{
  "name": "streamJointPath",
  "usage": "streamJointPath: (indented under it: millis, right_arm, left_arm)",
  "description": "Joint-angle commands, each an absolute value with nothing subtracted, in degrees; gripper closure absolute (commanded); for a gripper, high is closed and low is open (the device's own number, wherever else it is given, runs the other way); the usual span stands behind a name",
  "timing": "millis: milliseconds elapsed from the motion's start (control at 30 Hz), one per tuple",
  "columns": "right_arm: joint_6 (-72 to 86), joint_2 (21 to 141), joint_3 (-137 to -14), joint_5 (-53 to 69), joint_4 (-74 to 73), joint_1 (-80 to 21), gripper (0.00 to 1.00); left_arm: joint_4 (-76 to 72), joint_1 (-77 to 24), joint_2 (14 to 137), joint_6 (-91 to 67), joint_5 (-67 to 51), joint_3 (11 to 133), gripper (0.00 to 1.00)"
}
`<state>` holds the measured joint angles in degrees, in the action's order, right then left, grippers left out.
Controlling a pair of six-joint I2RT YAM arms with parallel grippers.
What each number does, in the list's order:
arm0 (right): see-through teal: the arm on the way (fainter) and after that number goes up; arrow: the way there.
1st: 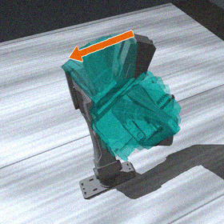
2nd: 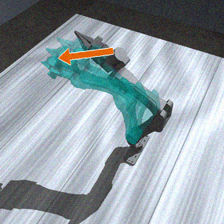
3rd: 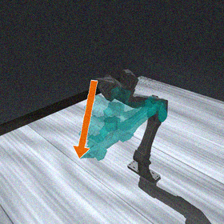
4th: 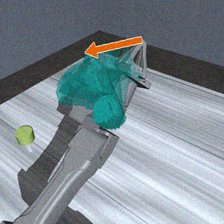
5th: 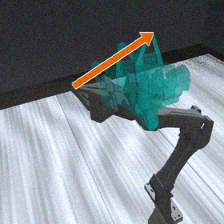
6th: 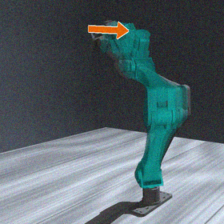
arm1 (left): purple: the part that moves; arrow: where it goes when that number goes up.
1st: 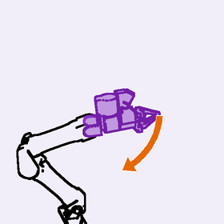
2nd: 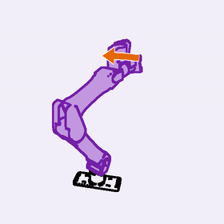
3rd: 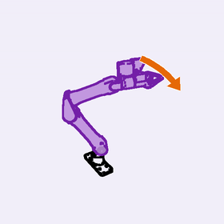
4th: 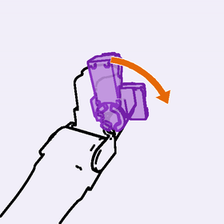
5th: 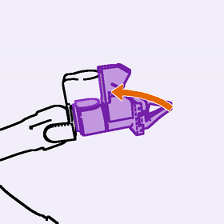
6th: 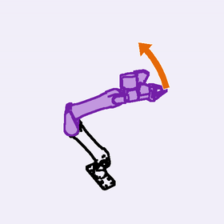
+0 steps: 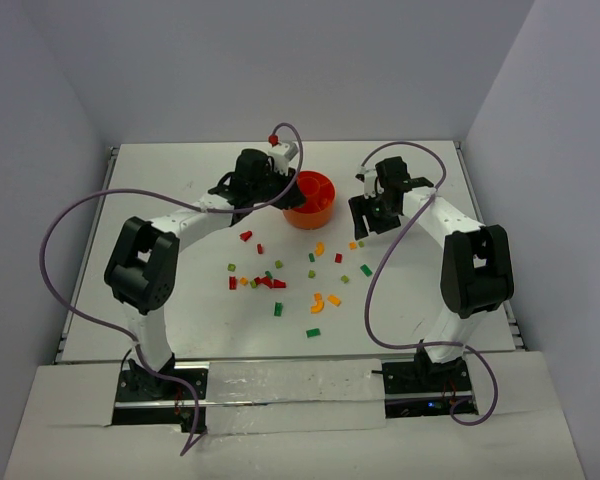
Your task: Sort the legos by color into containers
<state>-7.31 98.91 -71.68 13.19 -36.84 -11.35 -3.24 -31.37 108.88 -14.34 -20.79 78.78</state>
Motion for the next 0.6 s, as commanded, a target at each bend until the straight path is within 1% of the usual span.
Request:
streamJointPath:
  millis: [0, 167, 433, 567]
  right_arm:
    - [-7.21, 99.32, -73.26, 13.93, -35.91, -10.81, 0.27]
    - [-7.21, 99.40, -73.13, 14.15, -35.86, -10.81, 0.27]
    - [-7.29, 99.40, -73.22, 14.24, -35.77, -10.89, 0.27]
    - [-7.41, 99.40, -72.86, 13.92, -35.51, -10.87, 0.27]
  left_arm:
    - [-5.89, -31.86, 109.46, -13.10, -19.09, 80.33, 0.77]
    - [-5.98, -31.90, 109.78, -12.92, -18.29, 80.42, 0.72]
    - [-5.54, -31.90, 109.96, -12.32, -17.16, 81.56, 0.50]
    - [-4.57, -31.93, 109.13, -11.98, -17.17, 82.76, 0.48]
